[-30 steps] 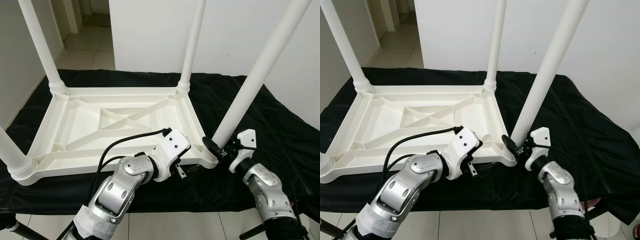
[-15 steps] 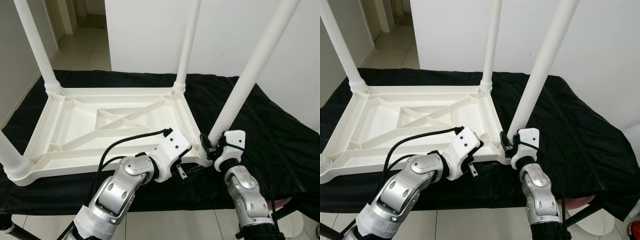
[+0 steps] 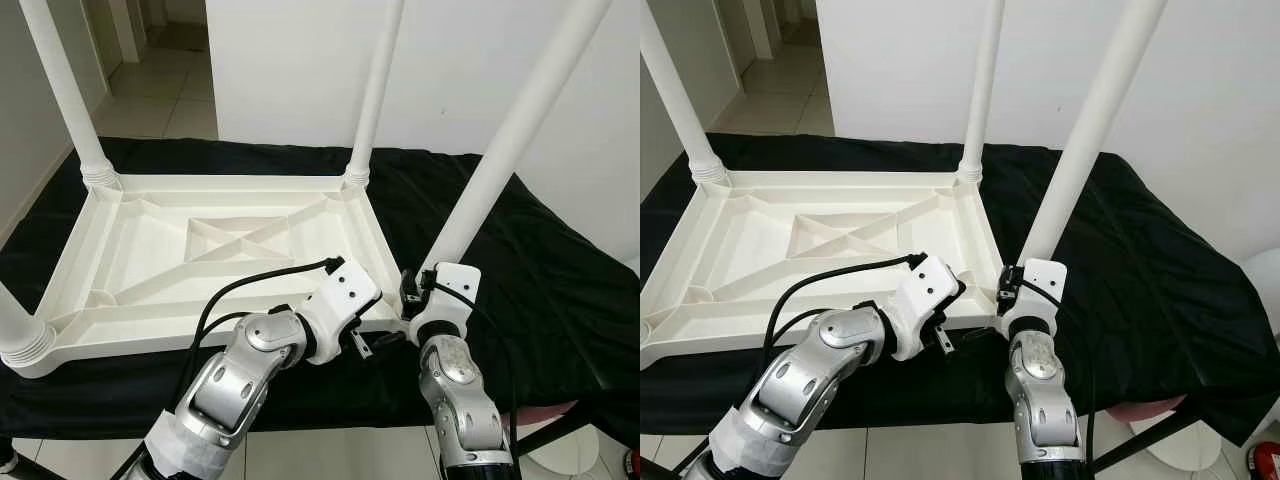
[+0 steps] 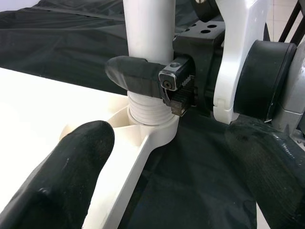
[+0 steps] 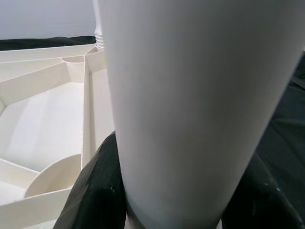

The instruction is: Building children table

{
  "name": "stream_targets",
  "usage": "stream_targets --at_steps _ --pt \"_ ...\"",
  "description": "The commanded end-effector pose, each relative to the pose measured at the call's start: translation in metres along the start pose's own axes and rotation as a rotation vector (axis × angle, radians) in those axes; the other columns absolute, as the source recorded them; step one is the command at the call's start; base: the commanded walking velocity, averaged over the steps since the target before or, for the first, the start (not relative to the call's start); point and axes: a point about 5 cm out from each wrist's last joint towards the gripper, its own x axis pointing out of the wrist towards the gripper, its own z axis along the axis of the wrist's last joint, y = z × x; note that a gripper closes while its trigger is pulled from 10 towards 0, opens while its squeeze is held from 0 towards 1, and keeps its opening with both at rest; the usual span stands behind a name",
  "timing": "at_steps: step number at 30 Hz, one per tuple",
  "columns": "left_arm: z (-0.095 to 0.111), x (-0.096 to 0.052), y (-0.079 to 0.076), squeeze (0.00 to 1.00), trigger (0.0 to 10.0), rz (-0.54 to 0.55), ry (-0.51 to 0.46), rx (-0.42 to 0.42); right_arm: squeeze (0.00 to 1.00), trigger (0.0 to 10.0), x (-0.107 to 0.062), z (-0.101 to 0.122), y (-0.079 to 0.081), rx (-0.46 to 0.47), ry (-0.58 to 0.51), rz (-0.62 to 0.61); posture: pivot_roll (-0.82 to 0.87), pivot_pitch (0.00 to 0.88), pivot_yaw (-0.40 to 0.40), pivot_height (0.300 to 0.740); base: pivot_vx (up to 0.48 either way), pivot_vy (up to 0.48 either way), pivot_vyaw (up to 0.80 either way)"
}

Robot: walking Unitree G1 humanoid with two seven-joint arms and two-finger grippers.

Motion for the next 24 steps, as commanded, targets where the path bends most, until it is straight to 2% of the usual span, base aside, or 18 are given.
stream_targets --at_steps 1,3,4,9,13,16,17,19,20,21,24 --pt "0.001 0.0 -0.001 0.0 10.0 0.004 -0.012 0.008 0.0 10.0 -0.005 -0.022 0.01 0.052 0.127 0.013 -0.07 0.0 -0.065 0.74 0.0 0.0 0.0" --pt "0.001 0.0 0.0 0.0 10.0 0.005 -0.012 0.008 0.0 10.0 -0.005 -0.02 0.012 0.056 0.114 0.026 -0.08 0.0 -0.064 0.74 0.0 0.0 0.0" --pt "0.001 0.001 0.0 0.0 10.0 0.006 -0.012 0.011 1.0 10.0 -0.005 -0.014 0.013 0.062 0.08 0.046 -0.08 0.0 -0.065 0.74 0.0 0.0 0.0" --pt "0.002 0.002 0.0 0.0 10.0 0.004 -0.015 0.012 1.0 10.0 -0.003 -0.003 0.01 0.068 -0.001 0.073 -0.08 0.0 -0.068 0.74 0.0 0.0 0.0" --pt "0.002 0.002 0.001 0.0 10.0 0.006 -0.019 0.012 1.0 10.0 0.0 0.007 -0.004 0.082 -0.1 0.091 -0.08 0.0 -0.07 0.74 0.0 0.0 0.0" --pt "0.002 0.003 0.001 0.0 10.0 0.007 -0.02 0.011 1.0 10.0 0.002 0.011 -0.012 0.07 -0.125 0.112 -0.08 0.0 -0.068 0.74 0.0 0.0 0.0" --pt "0.002 0.003 0.001 0.0 10.0 0.007 -0.021 0.011 0.48 10.0 0.003 0.012 -0.015 0.057 -0.126 0.132 -0.08 0.0 -0.068 0.74 0.0 0.0 0.0" --pt "0.002 0.003 0.001 0.0 10.0 0.007 -0.021 0.011 0.48 10.0 0.003 0.012 -0.015 0.057 -0.126 0.132 -0.08 0.0 -0.068 0.74 0.0 0.0 0.0" --pt "0.003 0.003 0.001 0.0 10.0 0.007 -0.021 0.011 0.0 10.0 0.004 0.012 -0.018 0.044 -0.125 0.168 -0.08 0.0 -0.067 0.74 0.0 0.0 0.0" --pt "0.003 0.003 0.001 0.0 10.0 0.006 -0.022 0.012 0.0 10.0 0.005 0.012 -0.021 0.027 -0.119 0.213 -0.08 0.0 -0.065 0.74 0.0 0.0 0.0" --pt "0.003 0.003 0.001 0.0 10.0 0.006 -0.022 0.013 0.0 10.0 0.006 0.012 -0.022 0.016 -0.114 0.243 -0.08 0.0 -0.065 0.74 0.0 0.0 0.0"
